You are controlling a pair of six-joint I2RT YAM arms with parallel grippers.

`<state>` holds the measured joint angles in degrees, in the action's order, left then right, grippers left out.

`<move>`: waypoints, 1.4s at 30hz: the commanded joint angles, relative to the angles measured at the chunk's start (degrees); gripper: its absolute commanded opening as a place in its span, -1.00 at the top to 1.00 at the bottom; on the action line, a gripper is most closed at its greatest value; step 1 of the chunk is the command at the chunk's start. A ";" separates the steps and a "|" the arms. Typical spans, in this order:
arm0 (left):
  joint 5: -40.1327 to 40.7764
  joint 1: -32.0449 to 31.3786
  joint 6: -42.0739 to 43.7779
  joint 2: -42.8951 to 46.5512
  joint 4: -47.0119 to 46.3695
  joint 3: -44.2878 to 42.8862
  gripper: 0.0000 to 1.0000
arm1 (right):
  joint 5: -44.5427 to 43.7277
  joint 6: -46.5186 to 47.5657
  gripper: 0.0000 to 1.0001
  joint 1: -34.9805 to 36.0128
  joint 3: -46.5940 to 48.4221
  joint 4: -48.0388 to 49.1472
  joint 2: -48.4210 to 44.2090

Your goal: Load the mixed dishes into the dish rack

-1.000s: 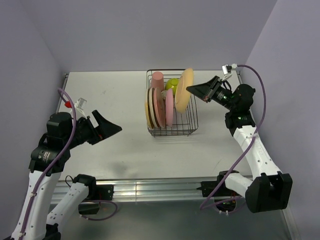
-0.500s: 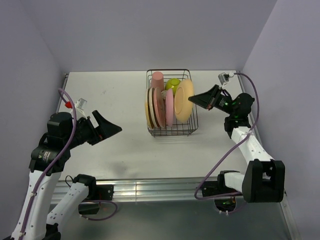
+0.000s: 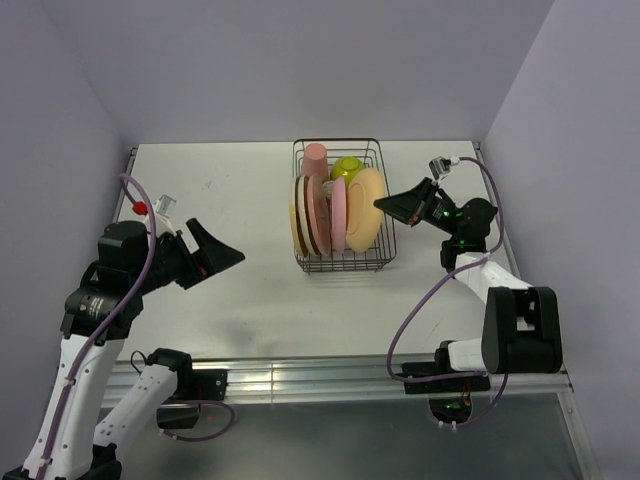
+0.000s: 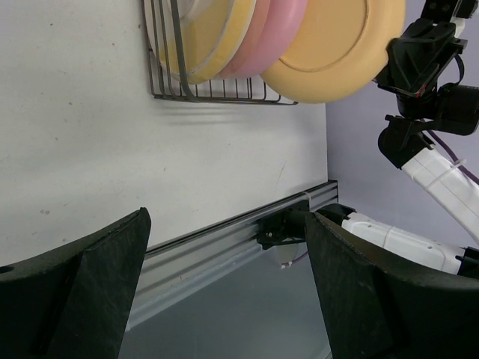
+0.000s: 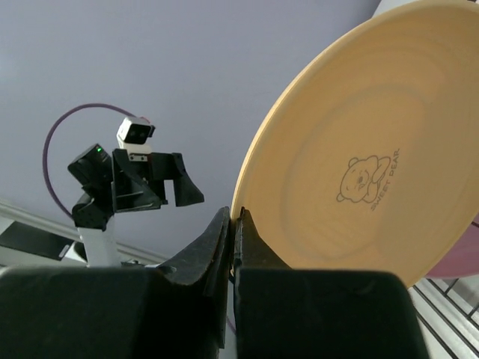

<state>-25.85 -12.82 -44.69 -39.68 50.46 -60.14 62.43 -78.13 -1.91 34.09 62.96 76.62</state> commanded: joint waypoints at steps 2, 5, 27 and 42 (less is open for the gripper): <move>0.53 0.16 -1.01 0.39 -1.68 -1.65 -0.80 | -3.28 10.05 1.00 0.07 1.33 -8.31 -3.14; 0.53 0.16 -1.63 0.48 -2.20 -1.21 -0.80 | -5.39 18.07 1.00 0.33 3.00 -18.63 -4.29; 1.15 0.16 -2.51 -2.07 -4.40 -1.30 -0.85 | -16.90 41.03 -0.22 10.61 15.84 -49.33 0.64; 0.45 0.16 -2.86 -1.45 -5.20 0.02 -0.86 | -22.79 49.65 -0.27 10.44 20.05 -64.36 -4.11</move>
<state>-25.54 -12.82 -47.51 -41.76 47.42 -60.12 41.69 -31.62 8.49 51.44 2.07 73.21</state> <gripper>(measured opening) 0.930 0.717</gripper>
